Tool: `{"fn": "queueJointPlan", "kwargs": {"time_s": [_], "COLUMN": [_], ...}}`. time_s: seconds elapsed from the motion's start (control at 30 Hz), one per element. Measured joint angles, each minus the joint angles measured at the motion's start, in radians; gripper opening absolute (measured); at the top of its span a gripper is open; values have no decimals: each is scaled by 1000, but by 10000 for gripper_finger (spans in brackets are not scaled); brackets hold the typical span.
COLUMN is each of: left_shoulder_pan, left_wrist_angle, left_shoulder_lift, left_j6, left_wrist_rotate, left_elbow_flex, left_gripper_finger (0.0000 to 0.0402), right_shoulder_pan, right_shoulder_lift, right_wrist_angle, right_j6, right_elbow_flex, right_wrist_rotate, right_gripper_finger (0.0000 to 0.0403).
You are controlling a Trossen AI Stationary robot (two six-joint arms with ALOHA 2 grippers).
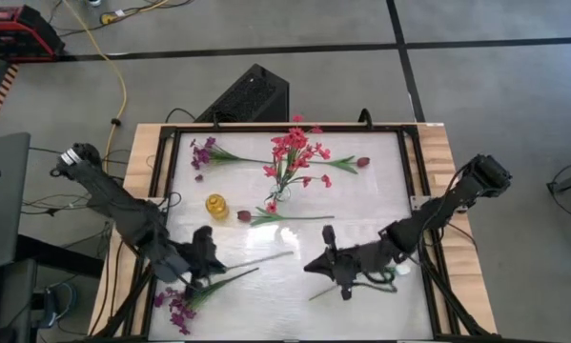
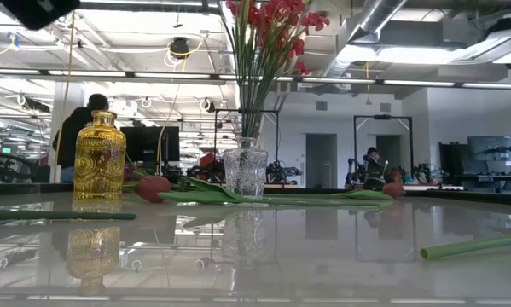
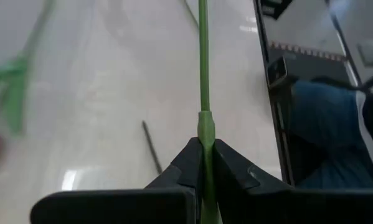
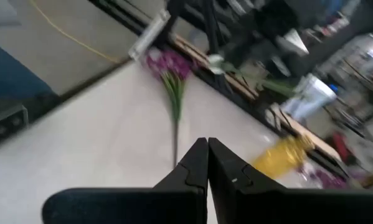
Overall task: Sort flowers into vase by color
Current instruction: Put the left white tulip into the transparent vase
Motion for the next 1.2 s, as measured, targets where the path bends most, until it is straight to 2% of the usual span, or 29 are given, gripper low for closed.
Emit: {"fn": "queueJointPlan", "kwargs": {"time_s": [0.2, 0.3, 0.37, 0.47, 0.57, 0.67, 0.8, 1.0, 1.2], "left_shoulder_pan": [35, 85, 120, 162, 182, 189, 194, 196, 204], "left_wrist_angle": [45, 39, 30, 39, 33, 19, 19, 5, -5], "left_shoulder_lift": [158, 216, 247, 287, 317, 331, 337, 337, 337], "left_j6": [1, -9, -13, 22, 59, 84, 95, 99, 114], "left_wrist_rotate": [-1, 39, 87, 177, 220, 232, 234, 235, 235], "left_elbow_flex": [0, 6, 16, 43, 62, 77, 79, 79, 79], "left_gripper_finger": [13, 13, 13, 13, 13, 13, 13, 13, 13], "right_shoulder_pan": [96, 110, 96, 53, 17, -14, -63, -118, -171], "right_shoulder_lift": [100, 140, 154, 173, 208, 252, 300, 338, 338], "right_wrist_angle": [-55, -129, -212, -381, -486, -499, -514, -560, -582], "right_j6": [22, 87, 175, 321, 399, 416, 480, 540, 605], "right_elbow_flex": [63, 134, 203, 287, 326, 345, 385, 429, 432], "right_wrist_rotate": [236, 299, 299, 225, 151, 91, -57, -107, -253], "right_gripper_finger": [36, 36, 36, 37, 47, 64, 93, 155, 214]}}
